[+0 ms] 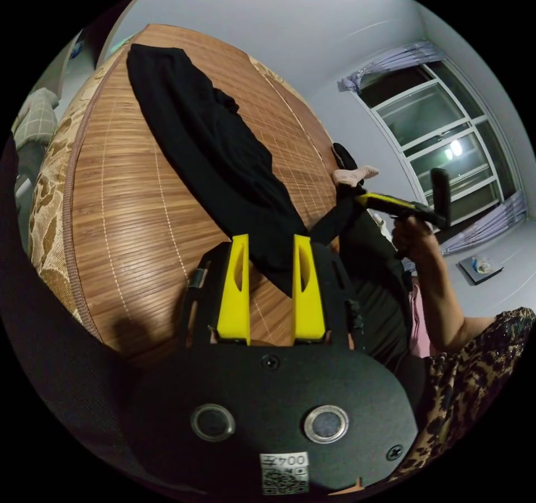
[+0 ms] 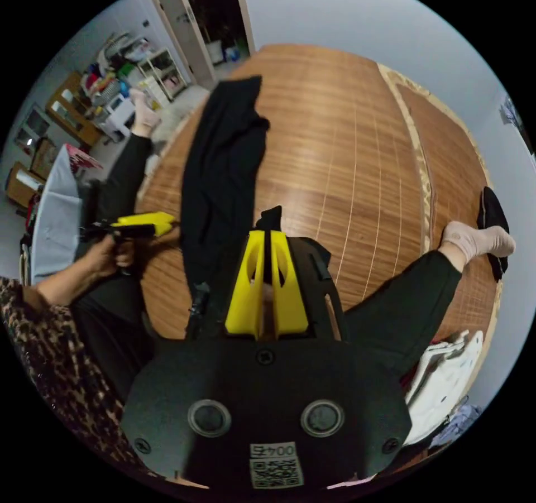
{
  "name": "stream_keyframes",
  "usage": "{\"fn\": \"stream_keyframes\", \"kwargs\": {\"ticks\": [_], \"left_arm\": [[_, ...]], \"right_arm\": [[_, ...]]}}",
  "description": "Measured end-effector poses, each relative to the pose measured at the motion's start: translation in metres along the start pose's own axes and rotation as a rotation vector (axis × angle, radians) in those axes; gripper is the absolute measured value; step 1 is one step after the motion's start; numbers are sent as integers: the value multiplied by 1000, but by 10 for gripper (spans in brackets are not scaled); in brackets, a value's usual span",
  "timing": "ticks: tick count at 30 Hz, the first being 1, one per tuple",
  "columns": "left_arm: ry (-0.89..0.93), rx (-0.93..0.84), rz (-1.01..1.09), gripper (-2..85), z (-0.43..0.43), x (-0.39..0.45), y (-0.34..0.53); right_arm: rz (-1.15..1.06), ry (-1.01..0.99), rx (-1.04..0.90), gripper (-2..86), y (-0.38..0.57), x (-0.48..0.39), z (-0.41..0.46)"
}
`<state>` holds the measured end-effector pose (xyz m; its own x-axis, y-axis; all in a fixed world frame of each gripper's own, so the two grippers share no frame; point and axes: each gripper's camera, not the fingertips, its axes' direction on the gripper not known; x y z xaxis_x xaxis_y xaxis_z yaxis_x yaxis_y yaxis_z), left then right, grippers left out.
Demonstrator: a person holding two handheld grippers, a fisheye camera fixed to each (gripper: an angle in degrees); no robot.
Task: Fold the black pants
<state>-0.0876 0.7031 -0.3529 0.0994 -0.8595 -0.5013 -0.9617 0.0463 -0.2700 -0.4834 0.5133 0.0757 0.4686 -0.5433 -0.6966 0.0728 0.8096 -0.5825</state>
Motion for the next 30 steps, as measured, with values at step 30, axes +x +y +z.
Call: {"fn": "stream_keyframes", "kwargs": {"ticks": [30], "left_arm": [[196, 71, -193, 122, -32, -70, 81]], "right_arm": [[-420, -78, 260, 25, 157, -57, -88]]}}
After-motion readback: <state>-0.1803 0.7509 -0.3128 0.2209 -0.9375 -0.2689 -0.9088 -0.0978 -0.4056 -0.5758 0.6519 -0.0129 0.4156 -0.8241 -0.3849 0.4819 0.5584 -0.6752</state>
